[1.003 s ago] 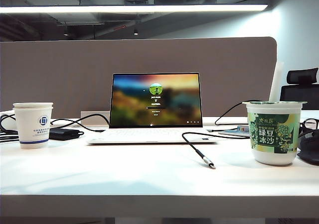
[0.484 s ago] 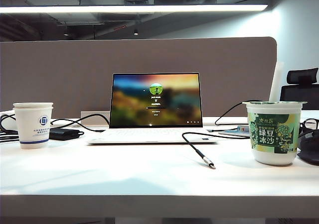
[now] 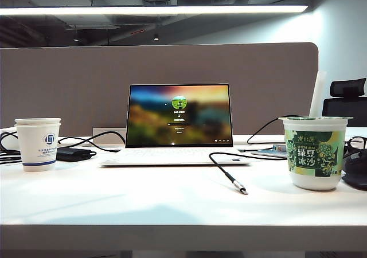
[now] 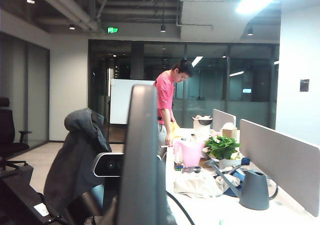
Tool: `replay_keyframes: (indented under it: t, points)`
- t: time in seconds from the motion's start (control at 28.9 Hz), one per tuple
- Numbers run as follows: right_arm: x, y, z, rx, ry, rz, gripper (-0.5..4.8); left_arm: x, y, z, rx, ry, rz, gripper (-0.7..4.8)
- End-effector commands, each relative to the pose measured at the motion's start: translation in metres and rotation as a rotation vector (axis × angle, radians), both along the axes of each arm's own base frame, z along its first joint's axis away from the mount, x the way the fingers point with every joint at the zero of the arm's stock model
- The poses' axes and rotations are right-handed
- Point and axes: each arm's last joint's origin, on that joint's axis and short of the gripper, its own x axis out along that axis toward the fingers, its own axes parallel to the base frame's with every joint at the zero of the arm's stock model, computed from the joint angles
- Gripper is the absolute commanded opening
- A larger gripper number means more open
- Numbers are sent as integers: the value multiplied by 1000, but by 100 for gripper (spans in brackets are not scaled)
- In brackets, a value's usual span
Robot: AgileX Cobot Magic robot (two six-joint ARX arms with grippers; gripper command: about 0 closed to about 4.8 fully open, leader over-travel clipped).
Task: Pick up the black phone, pick up the charger plug, insert the charger plug into the phone's charging port, and finally place the connected phone back on the desk.
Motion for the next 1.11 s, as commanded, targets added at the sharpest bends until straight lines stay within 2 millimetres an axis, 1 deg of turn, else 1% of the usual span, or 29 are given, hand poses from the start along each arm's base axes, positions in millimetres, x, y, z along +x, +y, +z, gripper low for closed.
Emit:
replay_keyframes:
  t: [0.03,0.07,0.1,0.14,0.17,0.21,0.24,0.31,0.42,0.45,0.48,0.52,0.55,0.59,0.62,0.66,0.69,0.73,0.8,0.83,0.86,1.0,1.11]
  points:
    - [-2,1,1,1,-43,14,0,4,-1,-1,-5,31,39,7]
    - [-1,1,1,1,-41,13,4,4,-1,-1,0,24,40,-7]
    - [-1,1,1,-3,-40,16,61,4,-1,-1,8,16,34,-6]
    - [-1,1,1,-7,-43,23,100,4,-1,-1,8,16,34,-6]
    - [-1,0,0,-11,-40,23,187,4,-1,-1,8,16,34,-7]
    - [-1,0,0,-15,-35,21,249,4,-1,-1,8,16,34,-7]
    - [0,-2,1,-18,-30,16,291,4,0,-1,8,16,35,-6]
    - [3,-10,2,-32,-22,-5,338,4,0,-1,9,17,35,-6]
    - [5,-25,5,-49,-14,-43,339,4,-1,-2,16,21,31,-6]
    - [6,-35,7,-62,-11,-71,339,4,-1,-2,27,16,22,-6]
    - [7,-41,9,-66,-13,-84,339,5,-1,-3,35,22,18,-6]
    - [9,-58,11,-80,-16,-130,339,7,-3,-6,70,34,18,-6]
    - [11,-66,12,-91,-15,-155,338,8,-4,-7,96,39,15,-6]
    - [11,-76,13,-114,-22,-184,338,11,-6,-14,164,77,-1,-6]
    - [11,-80,12,-128,-21,-198,338,13,-8,-17,195,105,-11,-6]
    - [11,-89,10,-164,-19,-231,338,17,-10,-25,267,156,-18,-6]
    - [11,-93,9,-183,-20,-250,337,18,-11,-28,299,165,-13,-7]
    - [12,-99,4,-224,-20,-281,337,21,-13,-36,365,178,10,-6]
    - [11,-99,-3,-283,-7,-295,337,23,-14,-44,424,184,32,-6]
    - [11,-100,-6,-302,-1,-296,337,23,-14,-45,435,180,38,-6]
    - [11,-99,-13,-346,10,-300,337,24,-14,-46,452,174,46,-7]
    - [11,-98,-25,-425,30,-298,337,25,-15,-48,505,183,58,-7]
    - [9,-96,-40,-531,28,-330,336,26,-15,-45,648,180,91,-6]
